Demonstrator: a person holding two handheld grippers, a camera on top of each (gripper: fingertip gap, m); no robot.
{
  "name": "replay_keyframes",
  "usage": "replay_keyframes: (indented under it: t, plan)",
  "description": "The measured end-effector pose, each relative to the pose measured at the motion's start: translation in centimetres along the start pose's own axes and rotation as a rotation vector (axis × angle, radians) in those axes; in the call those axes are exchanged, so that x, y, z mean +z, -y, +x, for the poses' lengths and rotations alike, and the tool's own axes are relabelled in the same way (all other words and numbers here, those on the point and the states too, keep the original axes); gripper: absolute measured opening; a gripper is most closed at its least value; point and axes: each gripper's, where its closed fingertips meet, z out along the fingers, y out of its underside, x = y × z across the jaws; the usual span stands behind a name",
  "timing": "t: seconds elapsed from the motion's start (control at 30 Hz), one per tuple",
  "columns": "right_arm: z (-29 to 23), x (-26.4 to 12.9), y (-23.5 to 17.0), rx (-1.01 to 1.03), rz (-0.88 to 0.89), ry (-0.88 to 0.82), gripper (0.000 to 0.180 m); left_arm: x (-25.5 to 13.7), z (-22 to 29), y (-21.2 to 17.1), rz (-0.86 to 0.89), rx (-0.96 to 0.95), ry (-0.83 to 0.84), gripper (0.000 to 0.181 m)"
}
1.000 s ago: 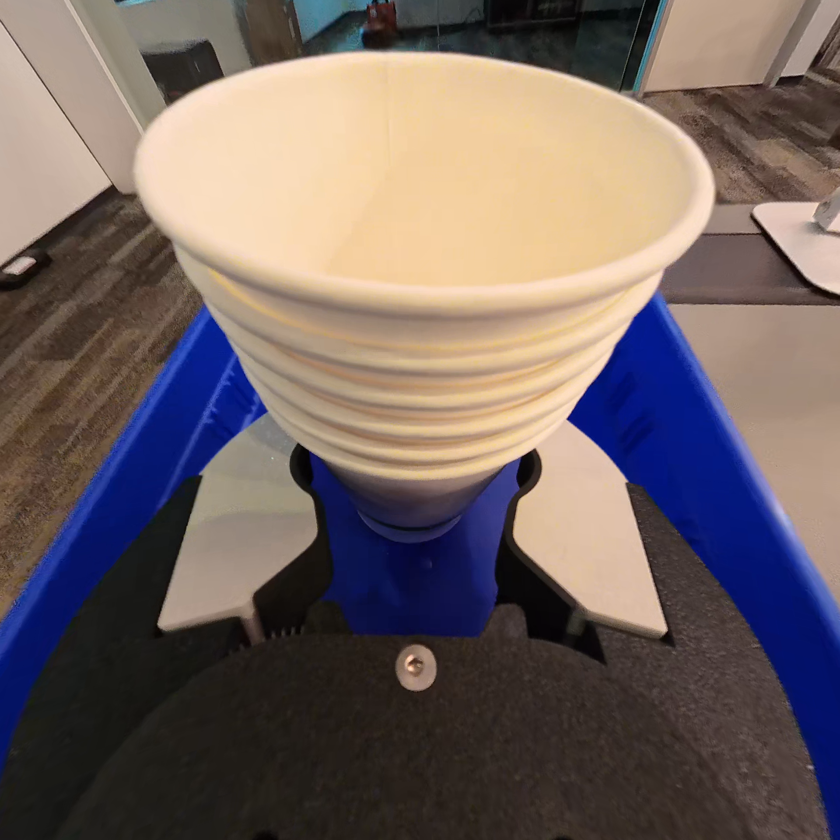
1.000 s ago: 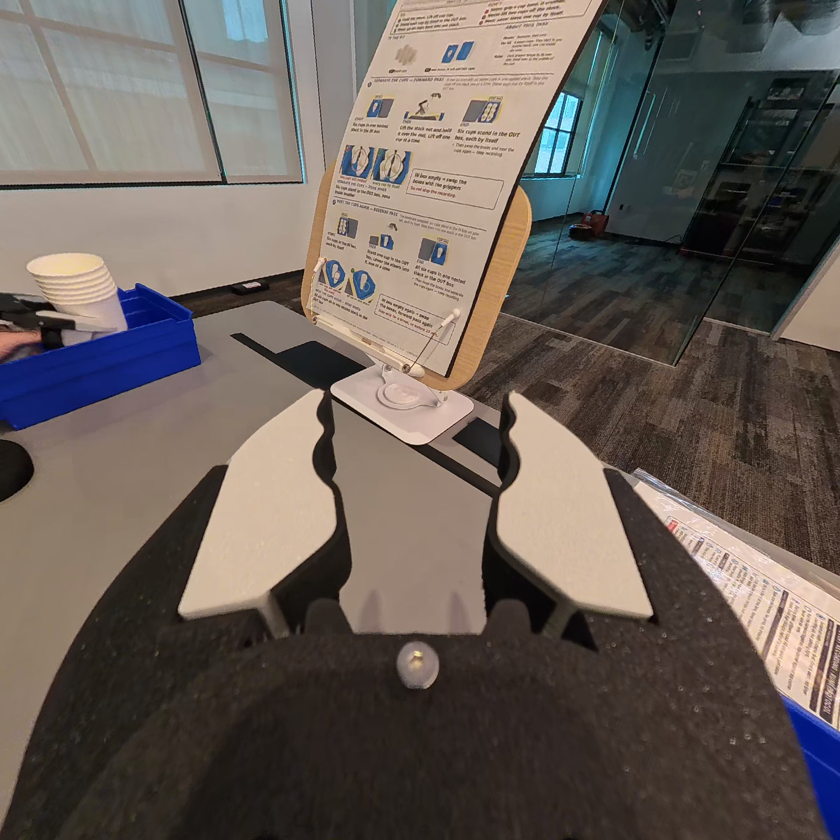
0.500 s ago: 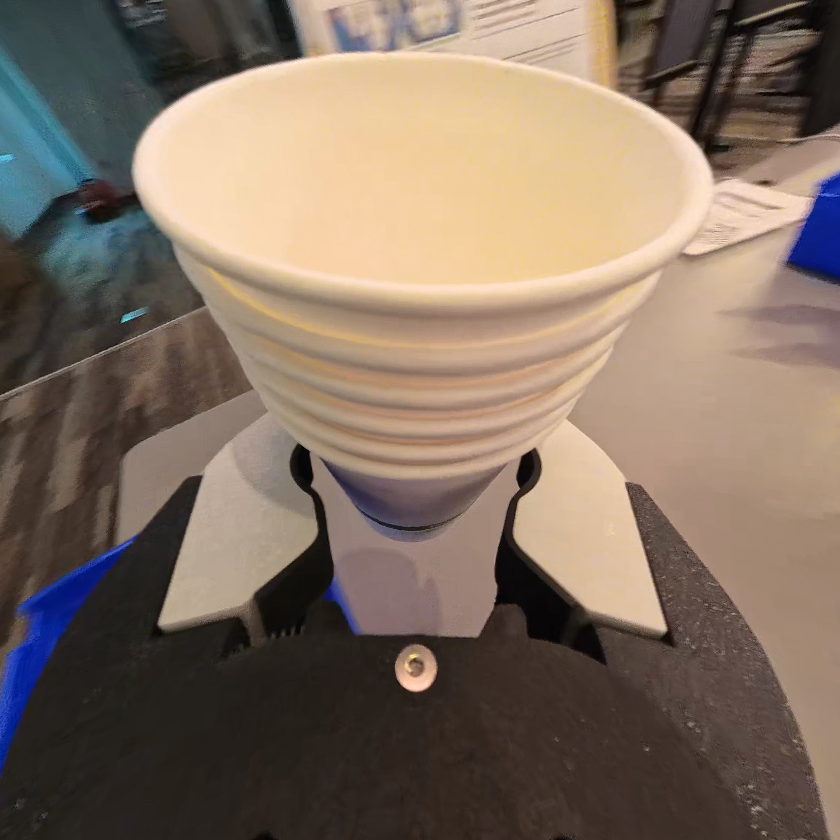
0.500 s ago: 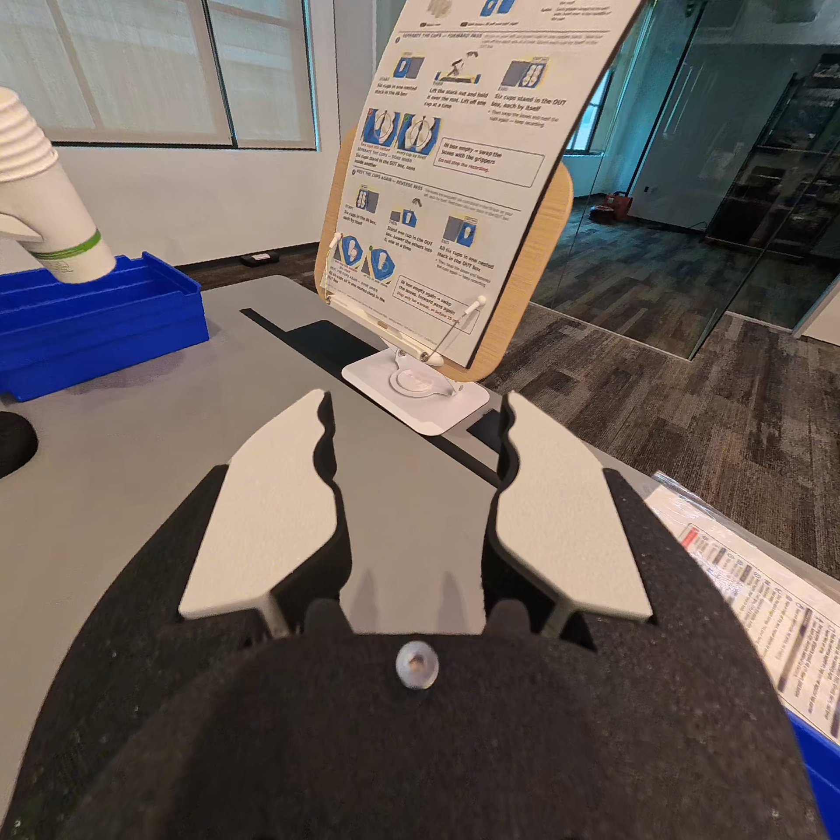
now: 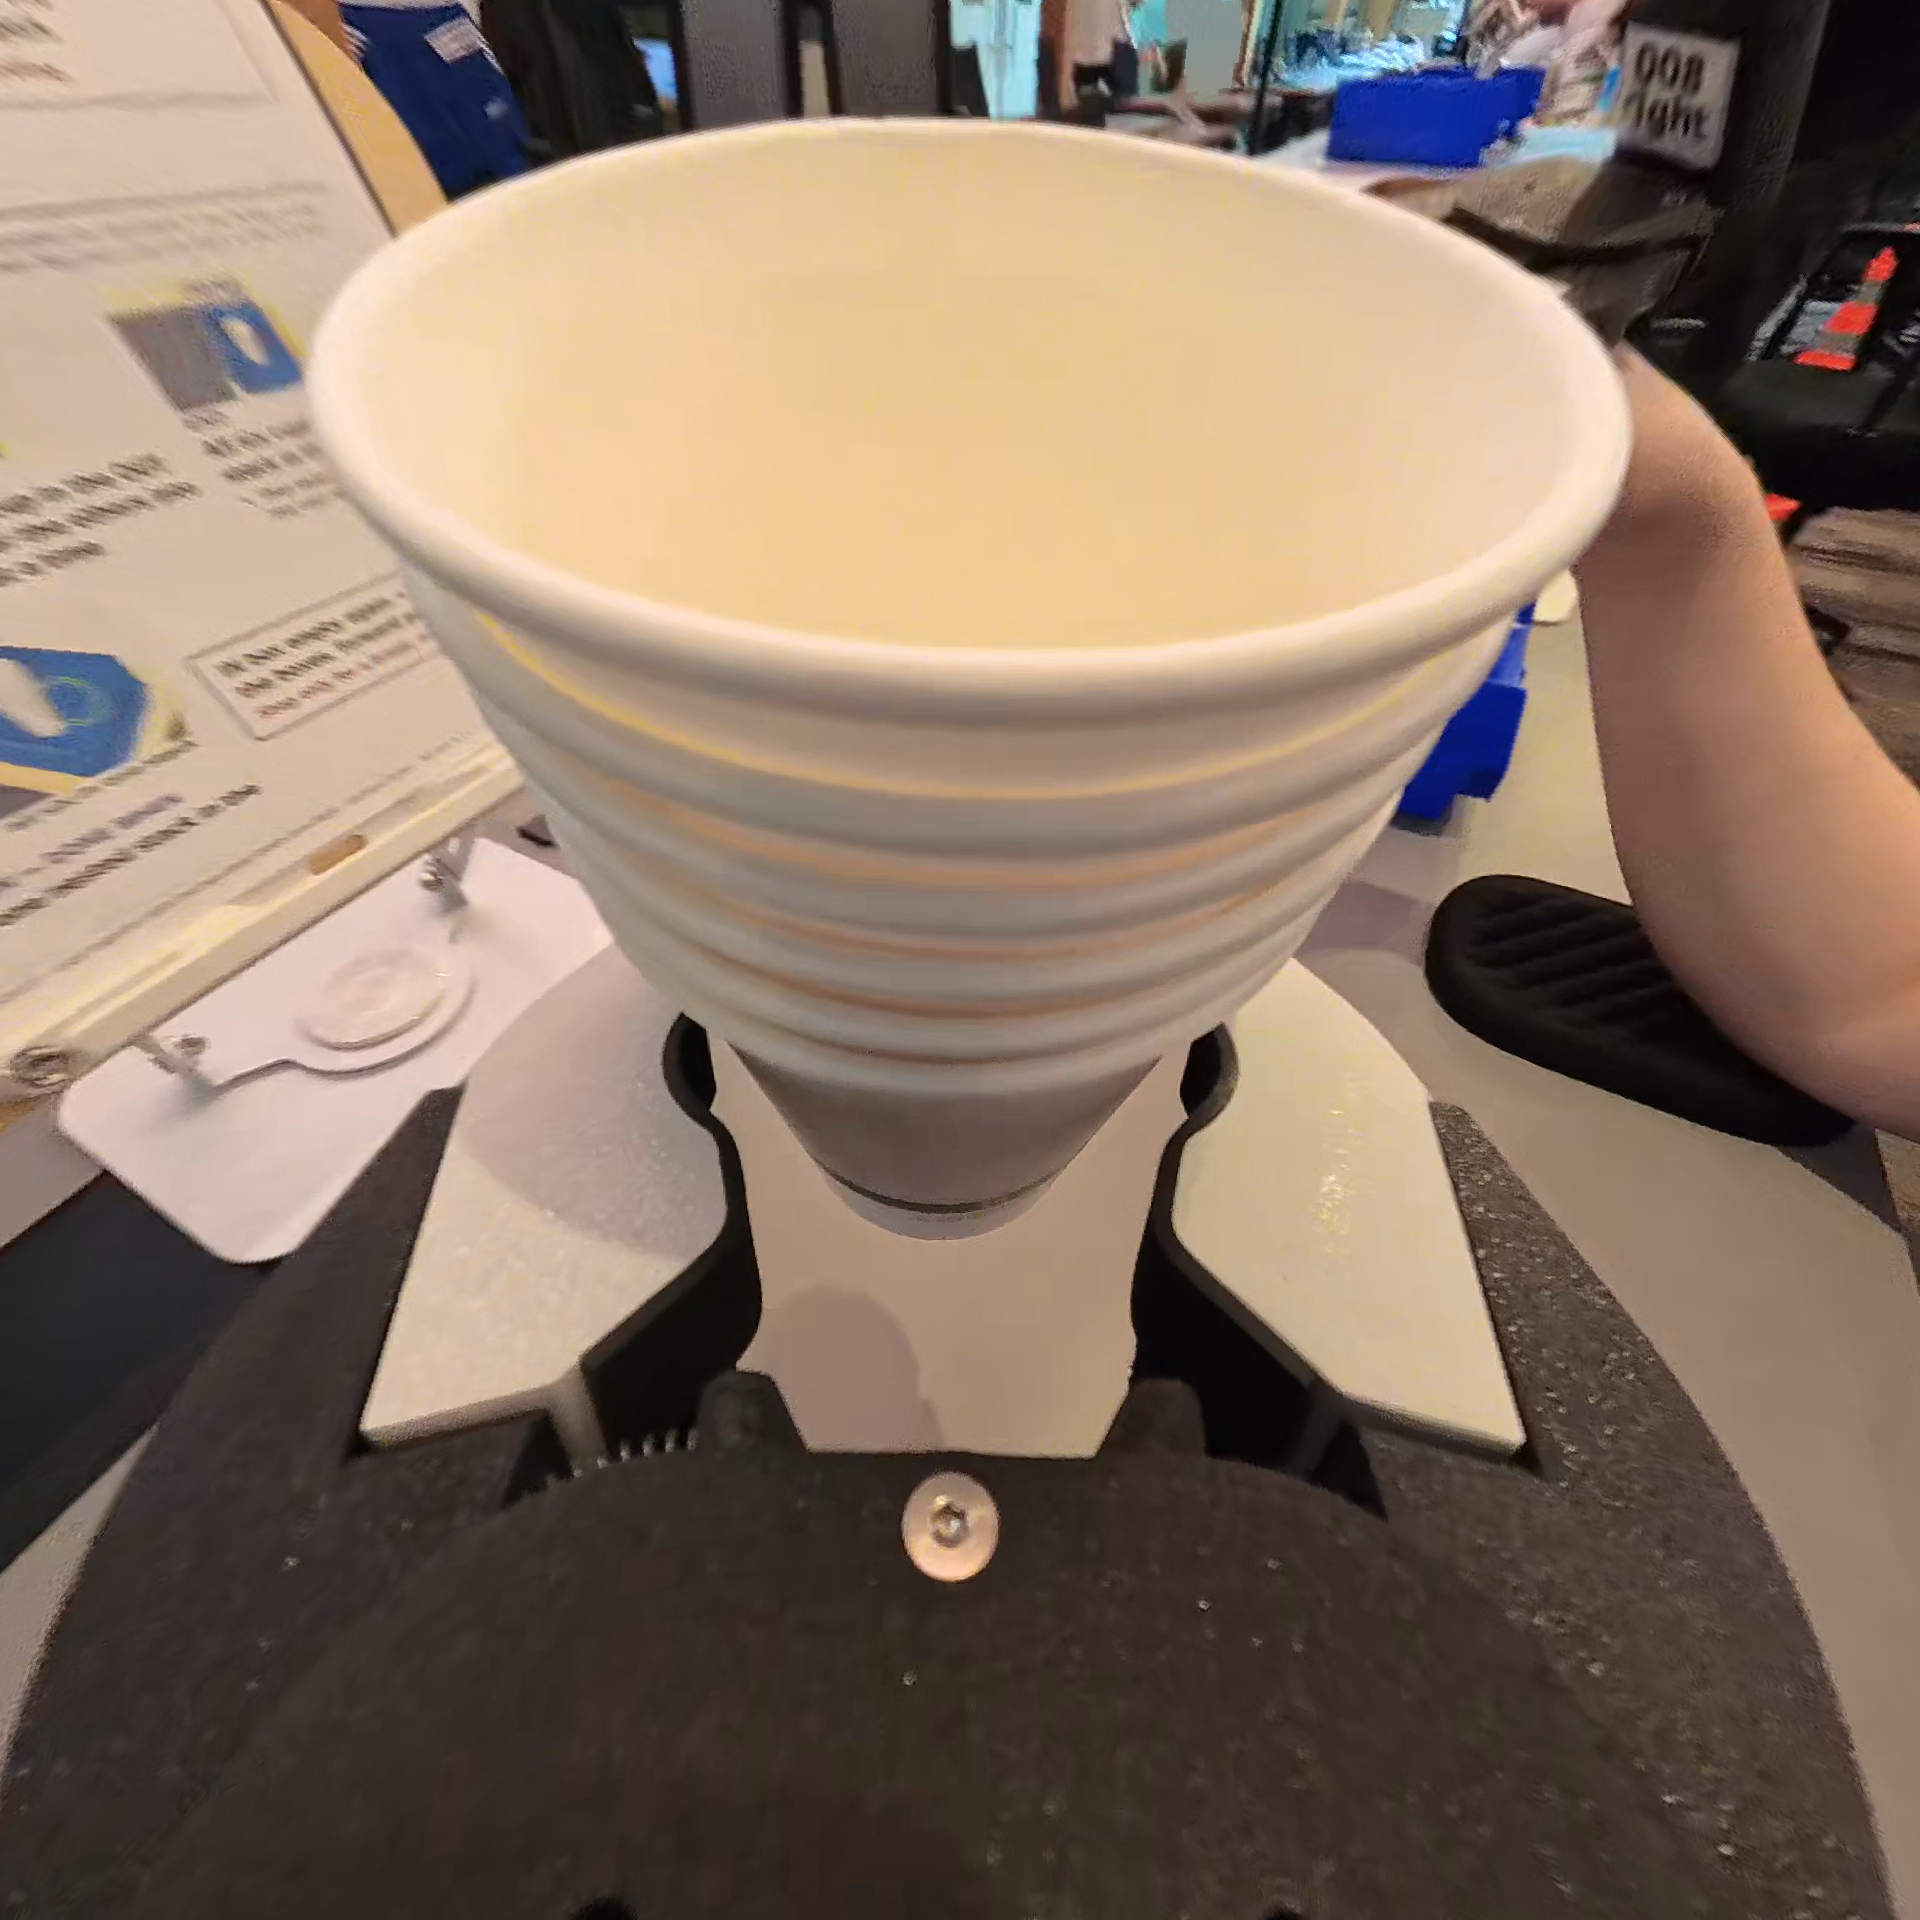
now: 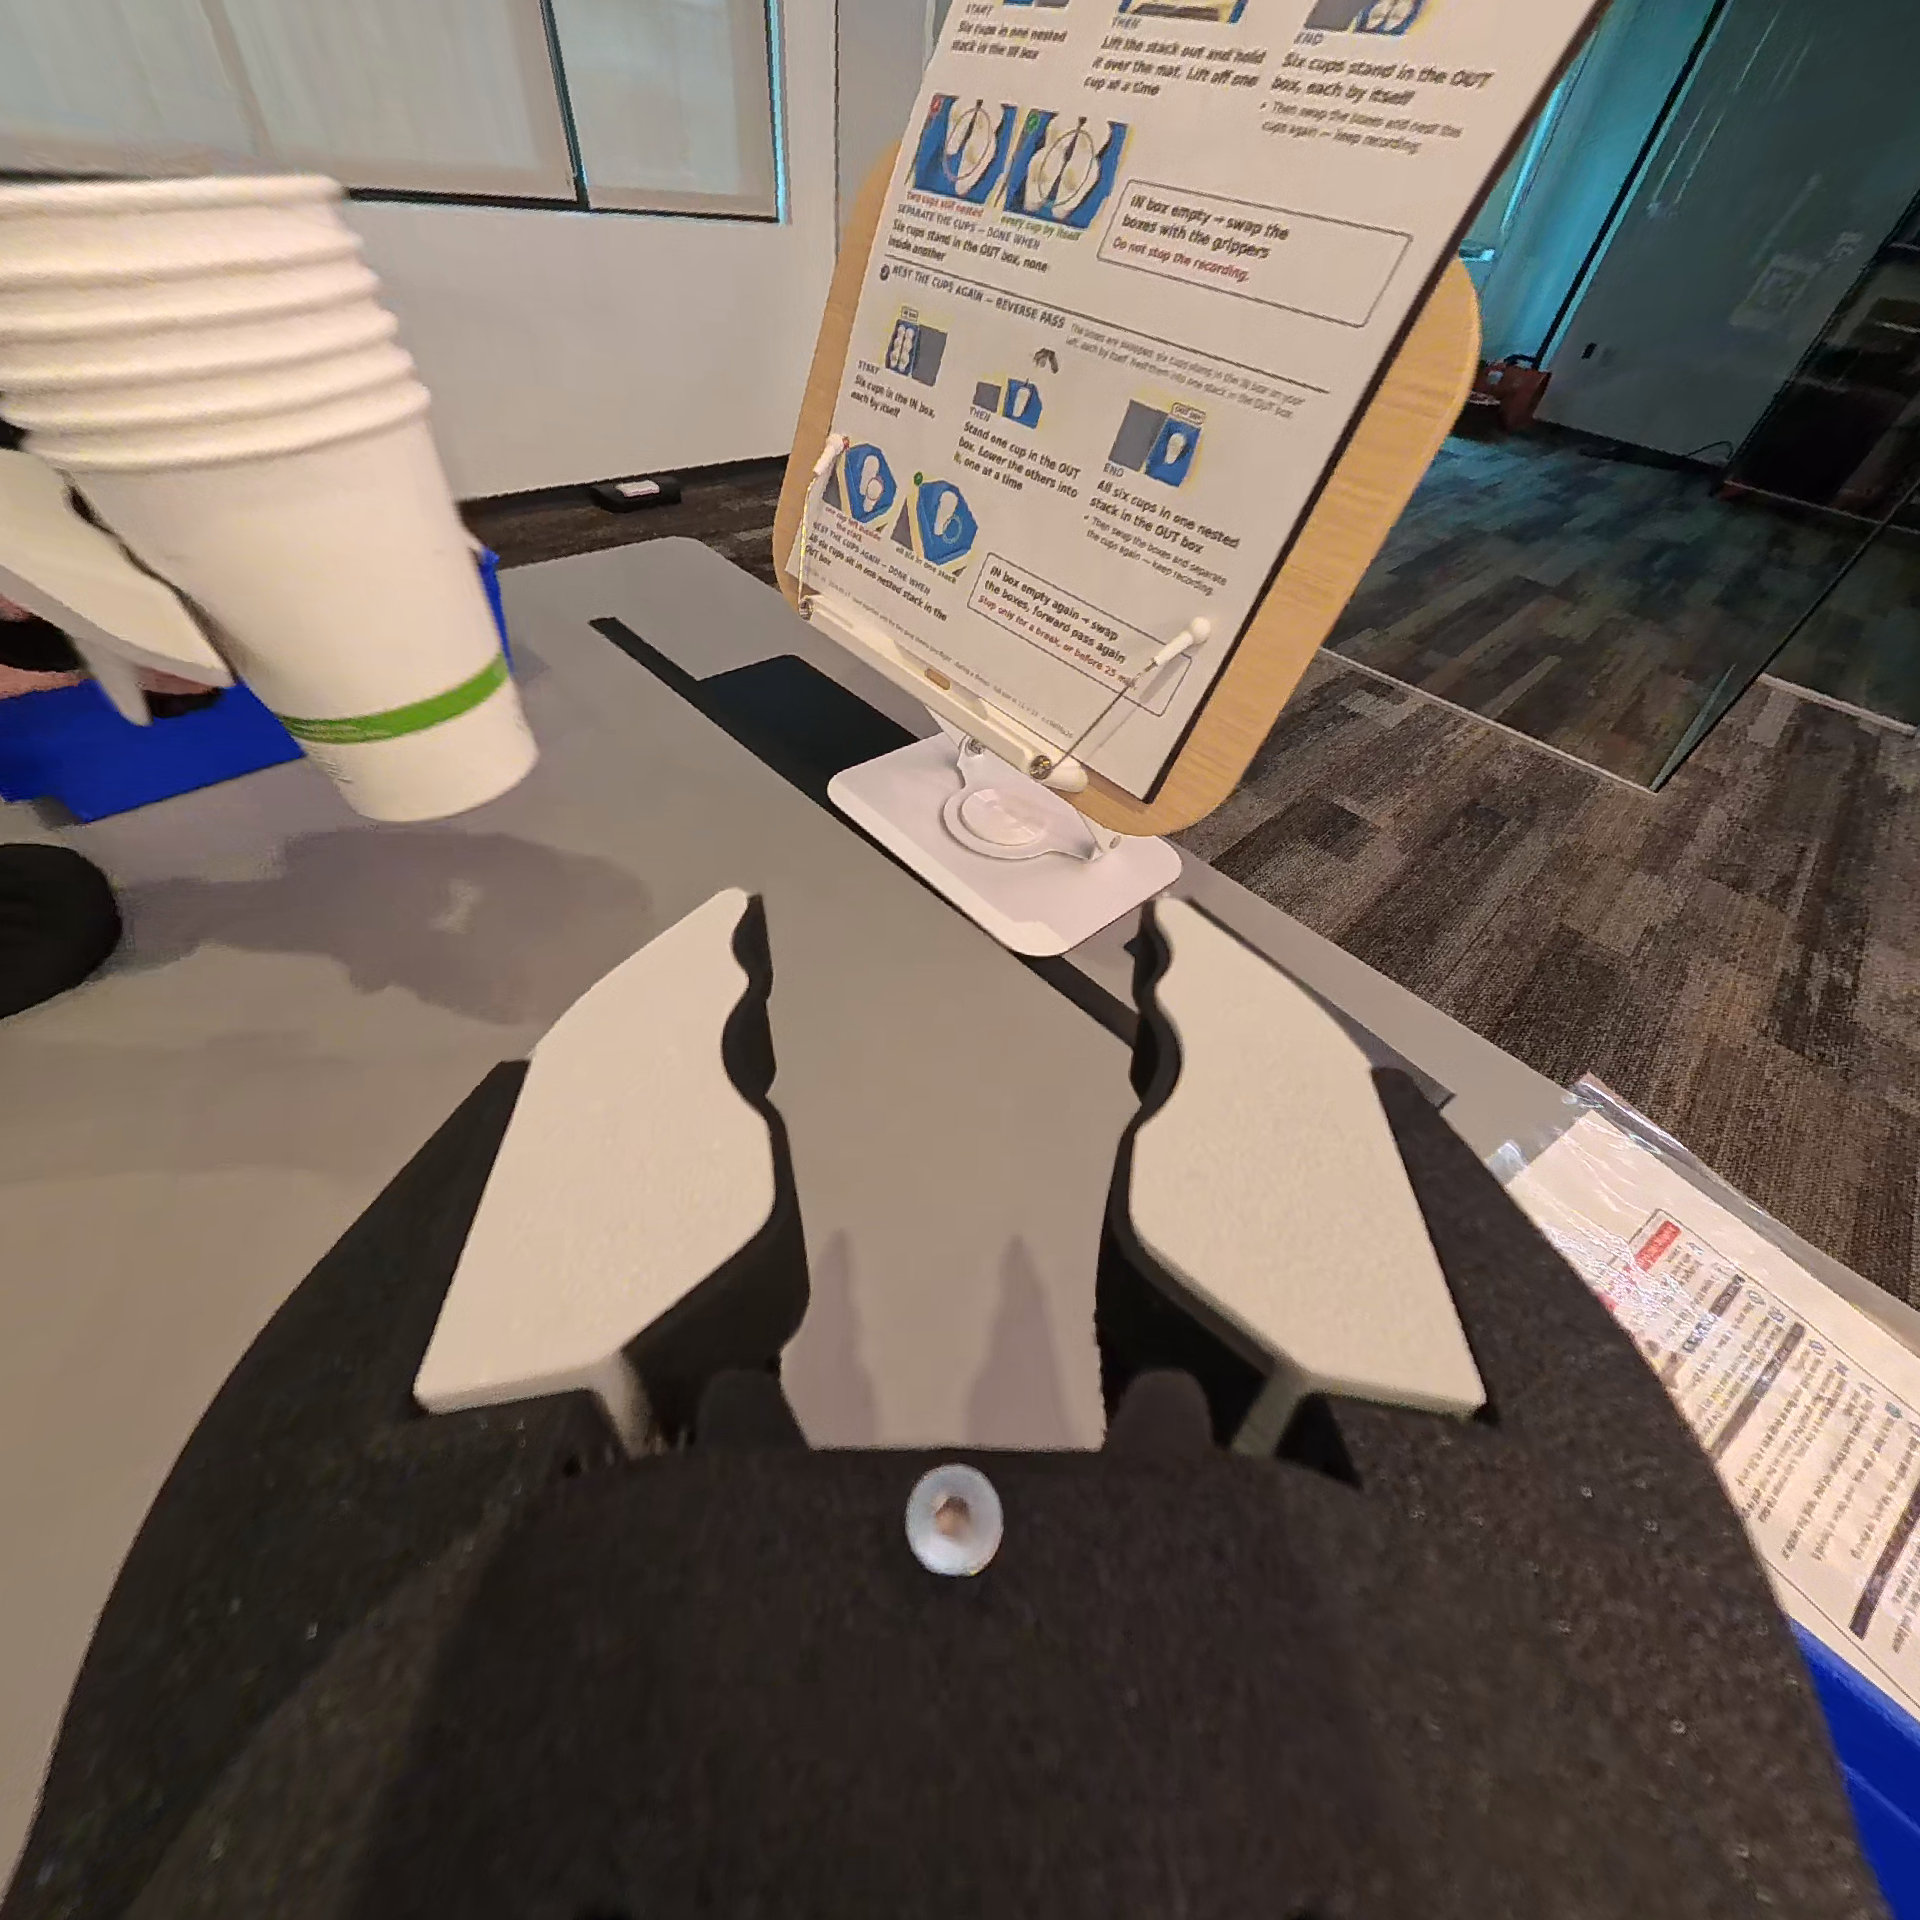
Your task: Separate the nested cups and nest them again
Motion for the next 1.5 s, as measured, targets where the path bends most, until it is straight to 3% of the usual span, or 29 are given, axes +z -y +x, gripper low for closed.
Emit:
replay_keyframes:
  t: [0.1, 0.33, 0.47, 0.67, 0.83, 1.03, 1.5]
  plan:
    - [-1.7, -0.2, 0.3, -0.049, -0.027, 0.052, 0.063, 1.7, 0.4, -1.0, -0.032, -0.005, -0.040, 0.089]
    - [-12.0, -0.1, 2.7, -0.298, -0.036, 0.355, 0.030, 2.1, -0.2, -3.5, -0.137, 0.080, 0.002, 0.089]
    - [-16.3, 1.5, 3.7, -0.511, -0.117, 0.421, 0.019, 2.4, 0.2, -4.1, -0.146, 0.093, -0.001, 0.089]
    - [-19.9, 3.4, 5.8, -0.663, -0.302, 0.438, 0.010, 3.5, 0.4, -5.9, -0.203, 0.123, 0.025, 0.089]
    - [-20.6, 4.4, 4.9, -0.663, -0.445, 0.441, 0.010, 4.1, 1.5, -5.8, -0.187, 0.106, -0.011, 0.089]
    - [-20.8, 4.8, 4.7, -0.597, -0.451, 0.437, 0.019, 4.5, 1.5, -6.4, -0.216, 0.137, 0.007, 0.089]
    - [-19.5, 7.0, 1.8, -0.584, -0.582, 0.458, 0.011, 4.9, 2.3, -6.7, -0.236, 0.177, -0.004, 0.089]
